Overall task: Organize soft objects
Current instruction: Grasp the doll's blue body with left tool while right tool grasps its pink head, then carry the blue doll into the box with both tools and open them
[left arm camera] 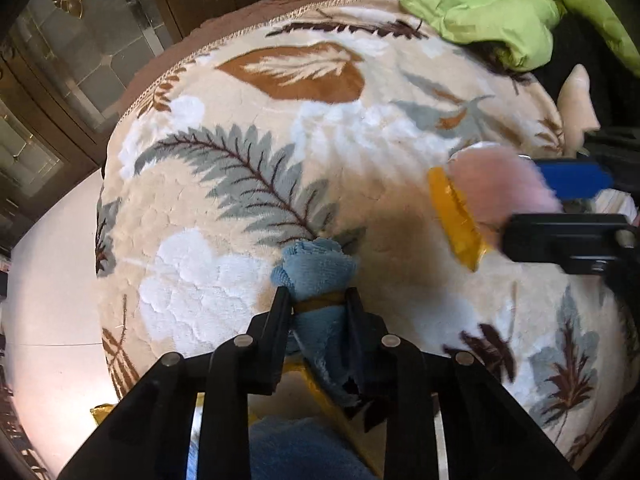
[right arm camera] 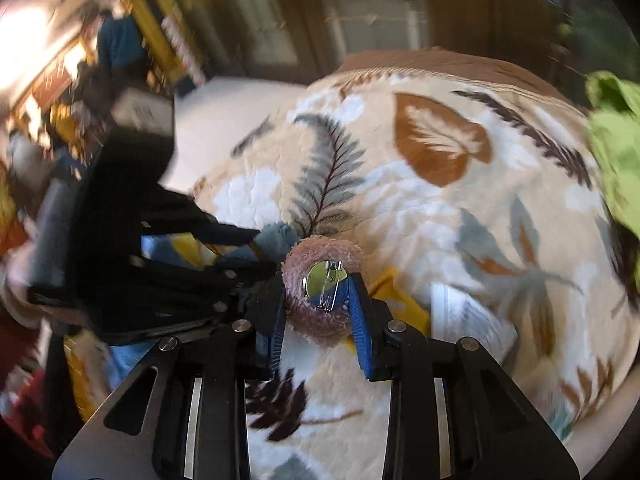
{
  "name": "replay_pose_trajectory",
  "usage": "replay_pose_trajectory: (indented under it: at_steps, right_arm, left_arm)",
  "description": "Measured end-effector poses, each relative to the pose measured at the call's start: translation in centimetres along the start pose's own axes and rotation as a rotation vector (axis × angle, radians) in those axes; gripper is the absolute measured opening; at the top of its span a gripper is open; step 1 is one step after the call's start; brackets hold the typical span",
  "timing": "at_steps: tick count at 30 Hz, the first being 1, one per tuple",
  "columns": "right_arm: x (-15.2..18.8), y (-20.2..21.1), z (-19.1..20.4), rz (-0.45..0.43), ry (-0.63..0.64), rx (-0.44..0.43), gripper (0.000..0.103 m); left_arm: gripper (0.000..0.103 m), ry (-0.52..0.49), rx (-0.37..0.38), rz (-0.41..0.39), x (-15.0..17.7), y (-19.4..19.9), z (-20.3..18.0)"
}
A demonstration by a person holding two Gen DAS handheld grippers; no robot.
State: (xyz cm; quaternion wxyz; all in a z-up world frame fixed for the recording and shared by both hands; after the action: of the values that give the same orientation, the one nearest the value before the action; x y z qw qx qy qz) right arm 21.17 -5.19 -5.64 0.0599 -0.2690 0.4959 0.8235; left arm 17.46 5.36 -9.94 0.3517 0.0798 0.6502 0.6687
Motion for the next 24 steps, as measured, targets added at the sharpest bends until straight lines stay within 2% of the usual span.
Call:
replay_pose_trajectory:
  at_steps: [5,10,13,17,24]
  right_arm:
    - [1.2,3.6,0.4,-0.067,-0.049,-0.033,0.029]
    - [3.2,5.6,1.5,-0.079,-0.068,-0.055,0.029]
    - [4.4,5.8,2.4,-0.067,-0.079,-0.064,0.029]
    - [5.4,5.8,4.8,-0.060,-0.064,-0.089,0.029]
    - [5.4,3.6,11.3,-0.018,-0.024,-0.164,0.029]
  left_arm:
    - [0.025,0.010,-0.002,-0.058,-0.8,2.6,-0.2]
    - [0.025,0.055,0.012,-0.109,-0.1,5.9,0.2]
    - [0.026,0.071,0.023,-0.135,1.0,8.1,0.1]
    - [0.026,0.101,-0.003,-0.151,3.5,10.8,1.1]
    - [0.026,0.185,-0.078,-0.096,8.8,11.5,4.3]
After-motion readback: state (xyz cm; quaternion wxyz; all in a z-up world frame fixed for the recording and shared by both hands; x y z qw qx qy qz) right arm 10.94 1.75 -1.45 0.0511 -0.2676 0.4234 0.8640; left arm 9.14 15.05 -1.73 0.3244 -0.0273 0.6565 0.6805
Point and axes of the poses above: each gripper's, at about its wrist camera, not at the fingertips, and y roughly against the way its jaws point, z to its left, x to its underside, the point moved 5 cm from there along -y, roughly the way its jaws point, and after that the axes turned 14 degrees about -y, right-handed, at the moved point
